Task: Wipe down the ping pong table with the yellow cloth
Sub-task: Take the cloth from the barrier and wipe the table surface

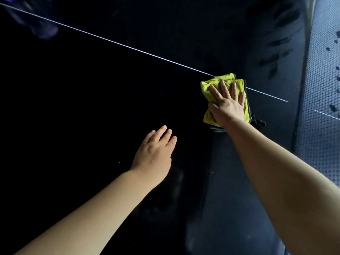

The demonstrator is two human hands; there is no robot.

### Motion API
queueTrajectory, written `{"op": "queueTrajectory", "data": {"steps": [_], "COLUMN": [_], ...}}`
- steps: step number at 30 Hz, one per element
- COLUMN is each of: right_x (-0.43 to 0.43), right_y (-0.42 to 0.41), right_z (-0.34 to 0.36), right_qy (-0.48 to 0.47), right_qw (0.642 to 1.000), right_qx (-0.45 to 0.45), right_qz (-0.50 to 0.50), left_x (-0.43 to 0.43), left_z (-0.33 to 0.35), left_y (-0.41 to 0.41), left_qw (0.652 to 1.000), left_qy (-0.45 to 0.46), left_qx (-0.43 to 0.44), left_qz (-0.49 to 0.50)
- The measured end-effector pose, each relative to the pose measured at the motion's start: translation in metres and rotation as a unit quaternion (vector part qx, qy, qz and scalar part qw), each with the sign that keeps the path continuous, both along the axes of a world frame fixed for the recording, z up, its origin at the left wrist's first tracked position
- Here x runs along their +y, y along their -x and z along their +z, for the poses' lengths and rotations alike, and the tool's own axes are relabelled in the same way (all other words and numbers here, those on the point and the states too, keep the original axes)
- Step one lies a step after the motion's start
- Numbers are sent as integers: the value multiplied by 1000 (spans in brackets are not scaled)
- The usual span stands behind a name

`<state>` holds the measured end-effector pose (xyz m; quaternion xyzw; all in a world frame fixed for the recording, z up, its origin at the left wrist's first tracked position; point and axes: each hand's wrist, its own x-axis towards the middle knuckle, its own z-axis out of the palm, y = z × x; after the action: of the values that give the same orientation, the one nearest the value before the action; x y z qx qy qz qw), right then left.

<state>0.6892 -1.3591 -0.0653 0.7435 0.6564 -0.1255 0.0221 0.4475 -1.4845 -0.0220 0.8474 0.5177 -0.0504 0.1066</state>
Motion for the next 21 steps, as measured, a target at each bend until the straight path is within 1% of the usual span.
{"op": "queueTrajectory", "data": {"steps": [5,13,16,21], "right_x": [-59,-178,-230,-318], "right_y": [9,41,56,88], "right_z": [-1,-3,-5,-3], "right_qy": [6,6,1,-4], "right_qw": [999,994,992,993], "right_qx": [-14,-40,-33,-17], "right_qz": [44,106,118,116], "left_x": [-25,-76,-103,-157], "left_z": [1,8,7,5], "left_y": [-9,3,14,38], "left_qw": [999,996,994,990], "left_qy": [15,19,21,33], "left_qx": [22,37,50,40], "left_qz": [-34,-77,-98,-132]}}
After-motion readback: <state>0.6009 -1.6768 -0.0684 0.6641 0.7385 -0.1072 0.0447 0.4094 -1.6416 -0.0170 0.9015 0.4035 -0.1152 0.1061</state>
